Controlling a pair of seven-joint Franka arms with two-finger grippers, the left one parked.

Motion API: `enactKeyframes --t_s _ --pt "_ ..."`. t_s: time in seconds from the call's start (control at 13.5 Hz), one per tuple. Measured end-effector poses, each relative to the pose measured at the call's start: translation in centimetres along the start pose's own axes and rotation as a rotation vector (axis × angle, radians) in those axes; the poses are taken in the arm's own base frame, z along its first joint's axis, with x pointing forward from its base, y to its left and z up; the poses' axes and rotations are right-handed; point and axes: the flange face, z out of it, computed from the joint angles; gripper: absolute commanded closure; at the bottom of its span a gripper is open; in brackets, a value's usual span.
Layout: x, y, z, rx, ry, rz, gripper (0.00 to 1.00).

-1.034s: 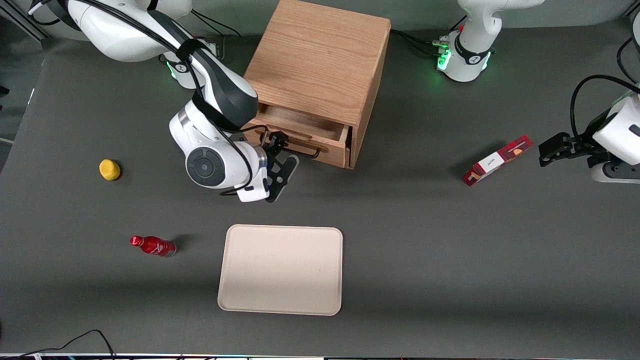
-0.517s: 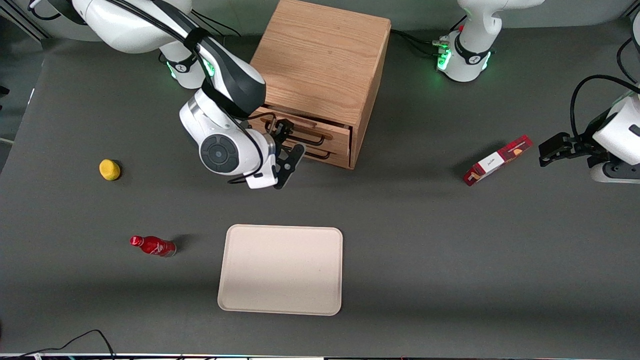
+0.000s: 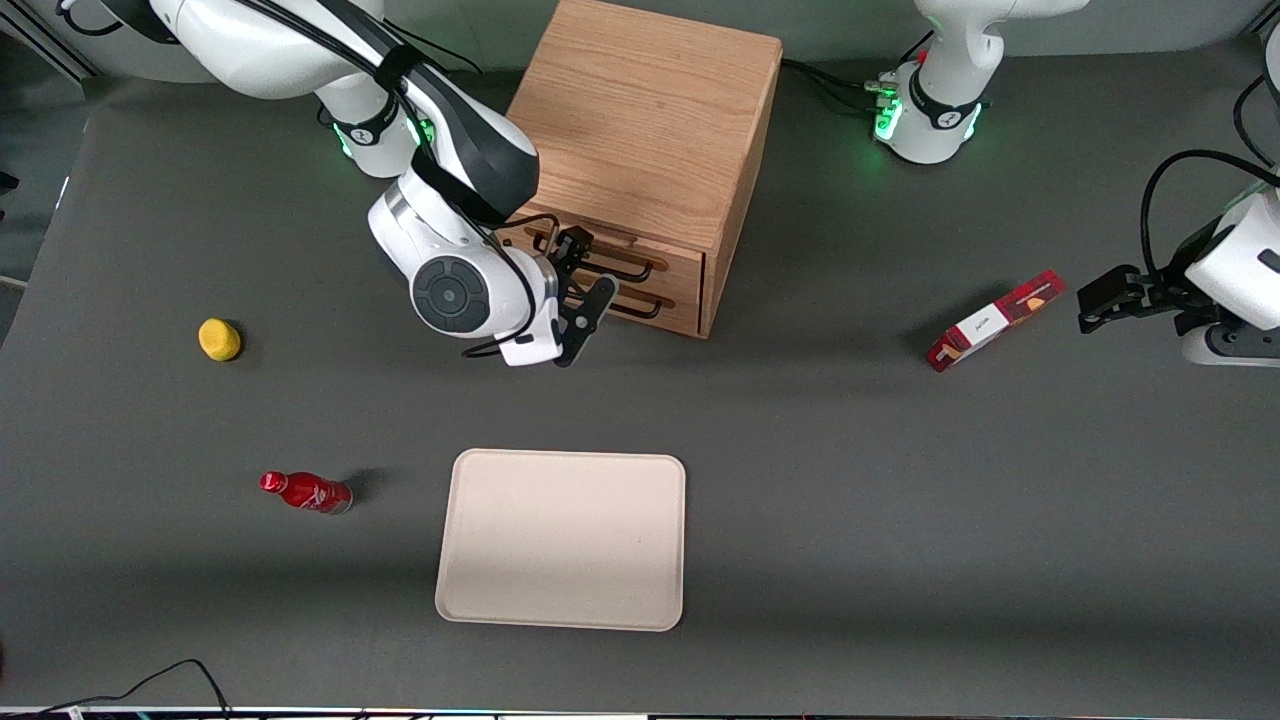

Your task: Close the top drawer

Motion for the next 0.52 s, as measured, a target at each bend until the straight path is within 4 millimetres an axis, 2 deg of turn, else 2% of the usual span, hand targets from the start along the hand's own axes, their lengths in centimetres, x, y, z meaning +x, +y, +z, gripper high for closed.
enactKeyframes --t_s 0.52 --pt "-0.35 0.05 -0.86 0.063 0.020 0.022 0.00"
